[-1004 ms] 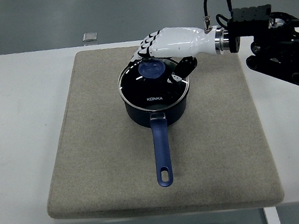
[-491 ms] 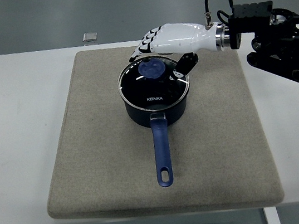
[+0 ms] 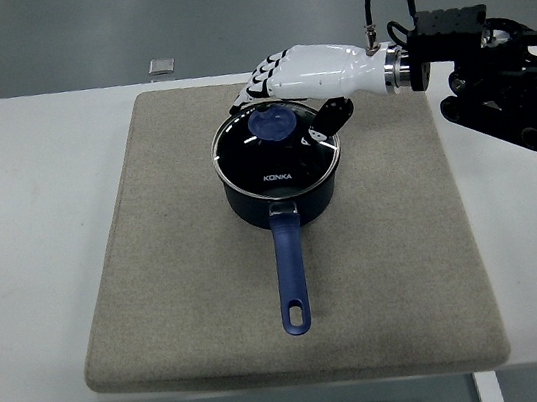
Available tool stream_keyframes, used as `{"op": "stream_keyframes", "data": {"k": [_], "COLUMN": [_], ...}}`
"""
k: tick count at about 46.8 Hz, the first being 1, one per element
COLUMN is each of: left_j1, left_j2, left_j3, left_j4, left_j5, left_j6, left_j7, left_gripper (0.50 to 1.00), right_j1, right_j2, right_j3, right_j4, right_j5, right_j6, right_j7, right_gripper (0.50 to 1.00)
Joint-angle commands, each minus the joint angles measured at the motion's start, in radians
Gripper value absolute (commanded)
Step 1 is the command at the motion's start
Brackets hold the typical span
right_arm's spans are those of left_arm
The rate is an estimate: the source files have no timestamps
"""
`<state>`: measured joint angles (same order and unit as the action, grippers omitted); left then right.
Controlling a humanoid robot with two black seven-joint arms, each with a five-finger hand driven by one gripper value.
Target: Lift the pot lid and place it to the right of the pot.
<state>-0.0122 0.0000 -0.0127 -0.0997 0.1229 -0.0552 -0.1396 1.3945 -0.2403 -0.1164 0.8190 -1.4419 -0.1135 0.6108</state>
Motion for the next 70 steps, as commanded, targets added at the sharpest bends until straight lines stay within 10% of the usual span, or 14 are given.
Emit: {"op": "stream_keyframes", "data": {"k": [1, 70], "left_j1": [0.0, 0.0], "left_j2": [0.0, 0.0], "left_j3": [0.0, 0.0], "left_j4": [0.0, 0.0], "left_j5": [0.0, 0.0], "left_j6": [0.0, 0.0], "left_j7": [0.0, 0.0], "left_gripper": [1.0, 1.0], "right_j1": [0.004, -0.012], "right_j2": [0.013, 0.032], "right_j3": [-0.002, -0.011], "right_j4": [0.0, -0.03], "right_j5": [0.0, 0.006], "right_j6": [0.0, 0.017], "right_j7": [0.0, 0.0], "right_gripper": [0.901, 0.903]}}
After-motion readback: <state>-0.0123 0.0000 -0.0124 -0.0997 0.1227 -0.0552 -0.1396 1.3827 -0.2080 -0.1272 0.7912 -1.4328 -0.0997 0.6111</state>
